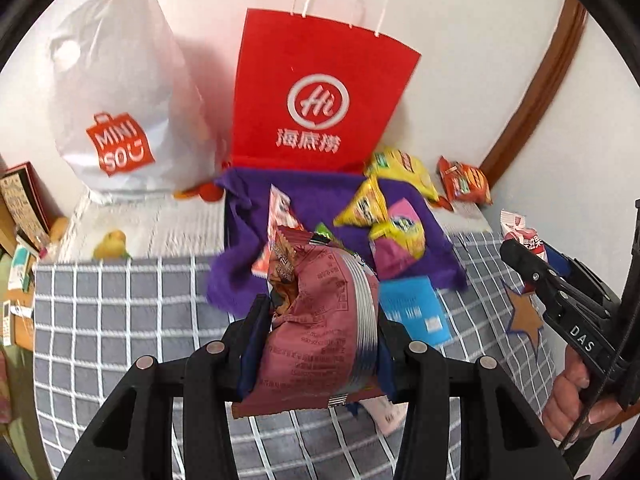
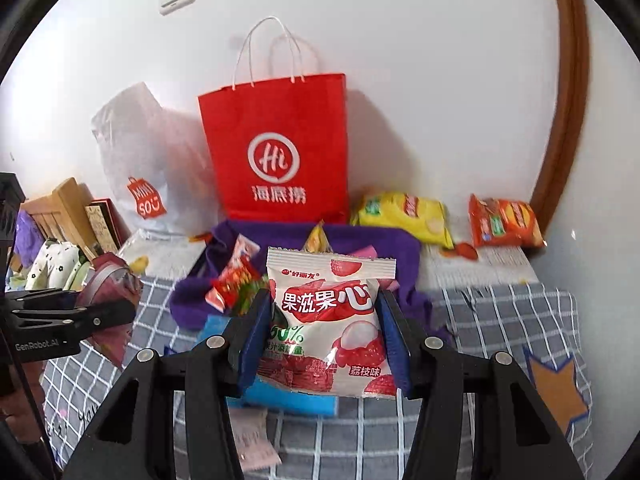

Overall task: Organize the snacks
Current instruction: 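Carry the lychee bag and pink bag in both tools over the purple towel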

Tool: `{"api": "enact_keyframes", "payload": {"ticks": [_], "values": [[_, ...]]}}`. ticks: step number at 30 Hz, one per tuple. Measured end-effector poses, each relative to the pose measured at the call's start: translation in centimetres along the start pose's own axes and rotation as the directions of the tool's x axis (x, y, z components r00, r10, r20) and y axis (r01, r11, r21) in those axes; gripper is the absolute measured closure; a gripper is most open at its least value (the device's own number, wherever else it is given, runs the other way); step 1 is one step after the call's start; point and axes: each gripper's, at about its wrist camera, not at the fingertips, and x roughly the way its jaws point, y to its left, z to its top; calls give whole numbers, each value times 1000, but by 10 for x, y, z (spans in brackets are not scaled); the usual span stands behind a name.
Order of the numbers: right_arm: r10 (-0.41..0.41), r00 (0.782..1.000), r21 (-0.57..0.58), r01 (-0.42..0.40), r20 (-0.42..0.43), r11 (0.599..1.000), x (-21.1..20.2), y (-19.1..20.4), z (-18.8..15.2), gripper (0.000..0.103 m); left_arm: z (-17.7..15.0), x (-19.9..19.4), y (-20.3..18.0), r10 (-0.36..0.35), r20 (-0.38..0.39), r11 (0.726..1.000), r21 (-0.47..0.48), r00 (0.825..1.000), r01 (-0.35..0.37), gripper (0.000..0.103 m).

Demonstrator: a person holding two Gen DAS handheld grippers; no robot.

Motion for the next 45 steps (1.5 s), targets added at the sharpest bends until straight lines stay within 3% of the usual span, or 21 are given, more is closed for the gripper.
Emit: {"api": "enact_keyframes", "payload": {"ticks": [19, 27, 38, 45], "values": [[26, 1000, -10, -25, 1, 1000, 84, 10, 80, 51, 86, 56, 14, 33, 39, 999, -24, 999, -32, 59], [33, 996, -19, -34, -77, 999, 133, 5, 71, 51, 88, 102, 30, 35, -30, 999, -20, 999, -36, 59], [-2, 993, -9, 1, -118, 1000, 150, -27, 69, 51, 91, 113, 56, 49, -46, 996, -73, 998, -52, 59], [26, 984, -45, -34, -175, 998, 165, -13, 62, 51, 87, 124, 49, 48, -73, 997, -55, 996, -52, 59]]}}
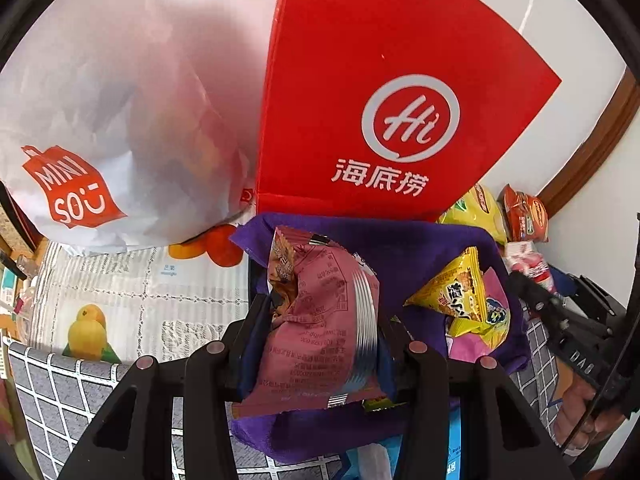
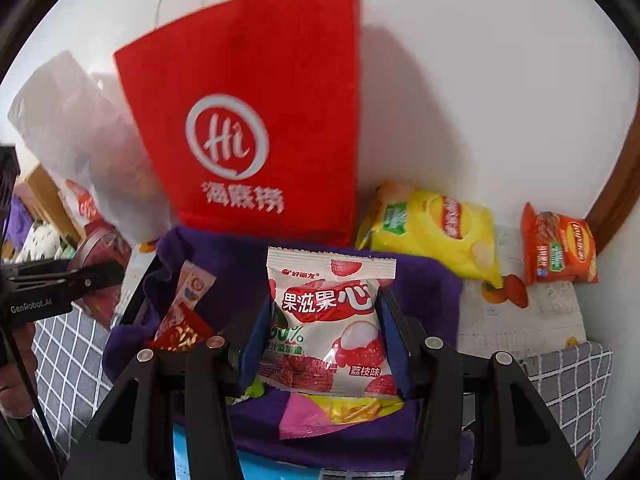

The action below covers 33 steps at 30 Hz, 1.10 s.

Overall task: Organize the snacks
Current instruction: 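Carry the lychee bag and pink bag in both tools over the purple towel, then lower both tools onto the towel and open them to release the bags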

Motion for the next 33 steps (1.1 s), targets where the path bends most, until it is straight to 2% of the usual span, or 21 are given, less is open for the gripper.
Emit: {"api": "enact_keyframes", "payload": {"ticks": [7, 17, 23, 26, 33], "values": [[-3, 998, -62, -2, -69, 998, 17, 18, -9, 50, -3, 5, -2, -12, -24, 1000, 5, 1000, 12, 59], [-9, 993, -65, 1, -122, 998, 31, 21, -14, 49, -6, 16, -5, -26, -56, 1000, 6, 998, 27, 59], [-19, 995, -75, 12, -94, 997, 26, 21, -12, 41, -8, 27, -8, -48, -75, 999, -1, 996, 48, 59], [-13, 997, -70, 8, -71, 997, 20, 20, -11, 41, -11, 30, -12, -66, -84, 998, -1, 994, 66, 59], [-7, 1000, -50, 6, -27, 999, 7, 18, -6, 41, -17, 41, -26, -60, -111, 998, 29, 992, 63, 58]]}}
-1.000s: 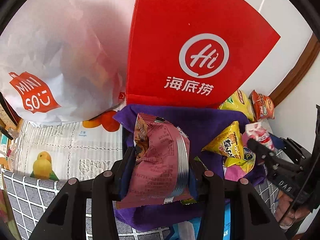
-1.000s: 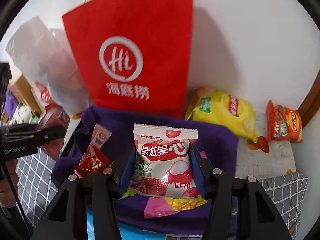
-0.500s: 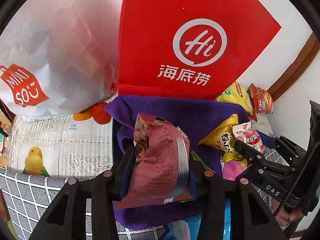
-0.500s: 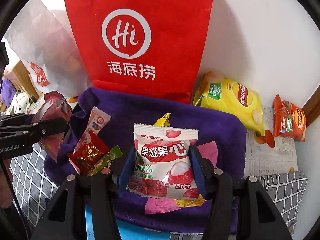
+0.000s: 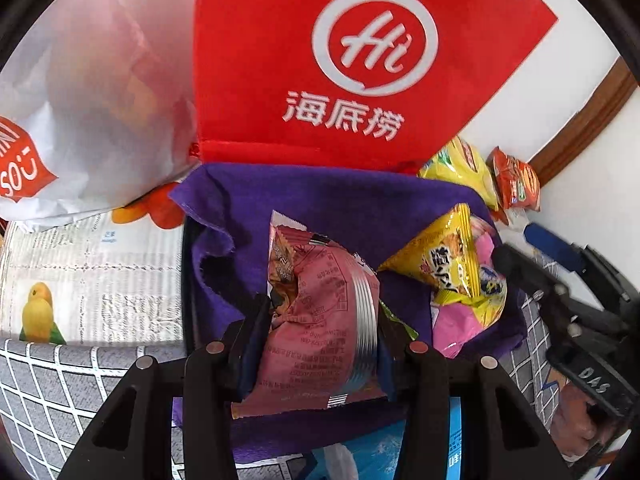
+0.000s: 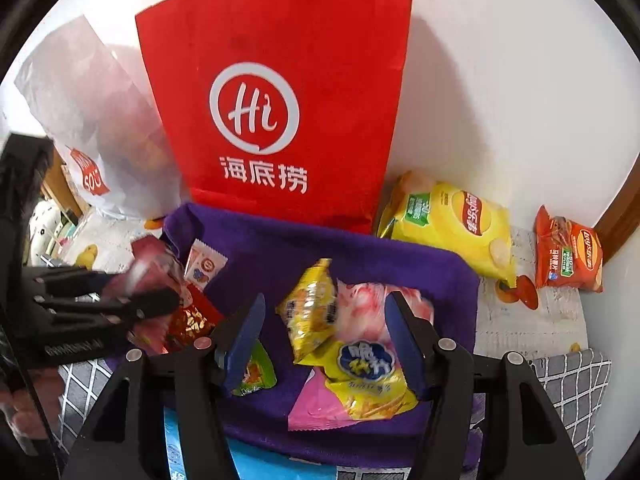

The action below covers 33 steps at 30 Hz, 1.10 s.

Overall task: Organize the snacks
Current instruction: 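Lower both tools onto the towel and open them to release the bags, then withdraw both open tools from the towel toward the loose snacks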

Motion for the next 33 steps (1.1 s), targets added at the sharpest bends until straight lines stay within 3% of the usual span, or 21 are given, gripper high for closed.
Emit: {"api": "enact_keyframes", "payload": {"ticks": [8, 12, 21, 33], "values": [[4, 999, 33, -6, 49, 999, -12, -5, 3, 41, -2, 9, -11, 5, -15, 999, 33, 1000, -5, 57], [9, 998, 67, -13, 57, 998, -14, -9, 4, 41, 1, 6, -15, 12, 0, 999, 35, 1000, -12, 43], [55, 996, 88, -62, 75, 994, -25, -5, 6, 41, 3, -21, -13, 38, 53, 999, 29, 998, -39, 38], [-56, 991, 73, 47, 125, 996, -61, 6, -9, 39, -3, -61, -21, 57, 151, 997, 42, 987, -64, 38]]}}
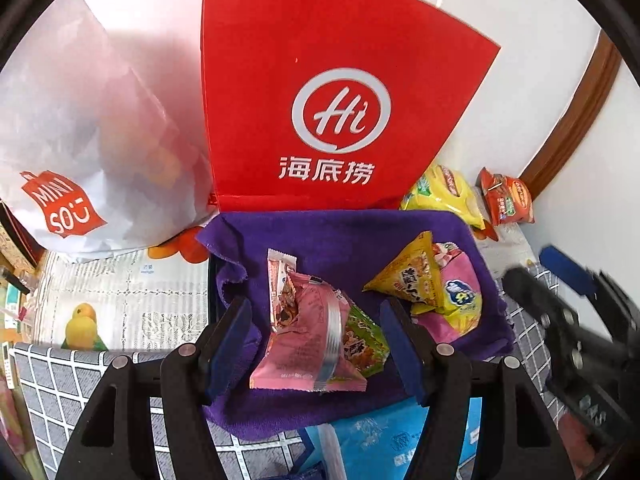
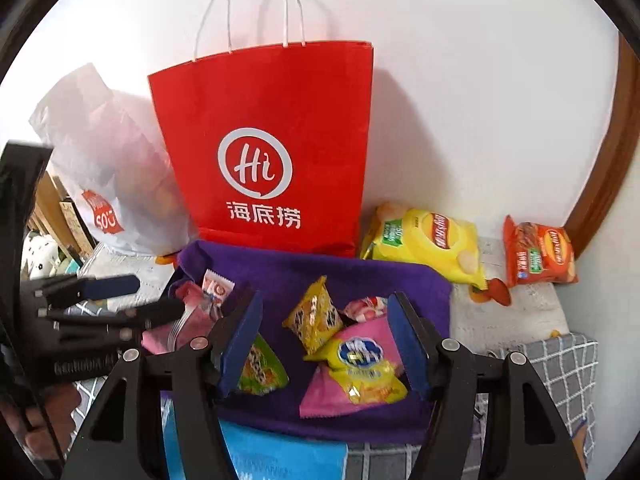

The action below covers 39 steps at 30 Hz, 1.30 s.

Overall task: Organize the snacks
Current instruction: 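Withdraw both open tools from the towel toward the loose snacks, then grasp the pink-white biscuit packet with the right tool while the left tool grasps the blue packet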

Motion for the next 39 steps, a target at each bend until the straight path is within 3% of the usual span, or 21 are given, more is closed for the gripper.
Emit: {"api": "enact_keyframes", "payload": {"ticks": [5, 7, 16, 24, 30, 39], "values": [[28, 999, 23, -29, 38, 999, -35, -2, -17, 39, -1, -21, -3, -27, 34, 1000, -5, 999, 27, 37], [47, 998, 26, -48, 37, 999, -49, -3, -25, 39, -2, -29, -5, -45, 31, 999, -2, 999, 45, 29], [-60, 997, 6, 60, 40, 998, -91, 2, -67, 39, -11, -85, -19, -95, 130, 995, 43, 987, 90, 29], [-2, 999, 9, 3, -54, 1000, -87, 14, -106, 41, -39, -109, 0, -11, 130, 1000, 13, 991, 9, 29], [76, 988, -36, -82, -136, 996, -71, 39, -144, 43, -74, -112, 27, 64, 105, 998, -25, 992, -62, 29], [128, 967, -82, -149, -222, 985, -39, 65, -196, 43, -126, -102, 48, 95, 45, 995, -36, 994, -94, 29]]}}
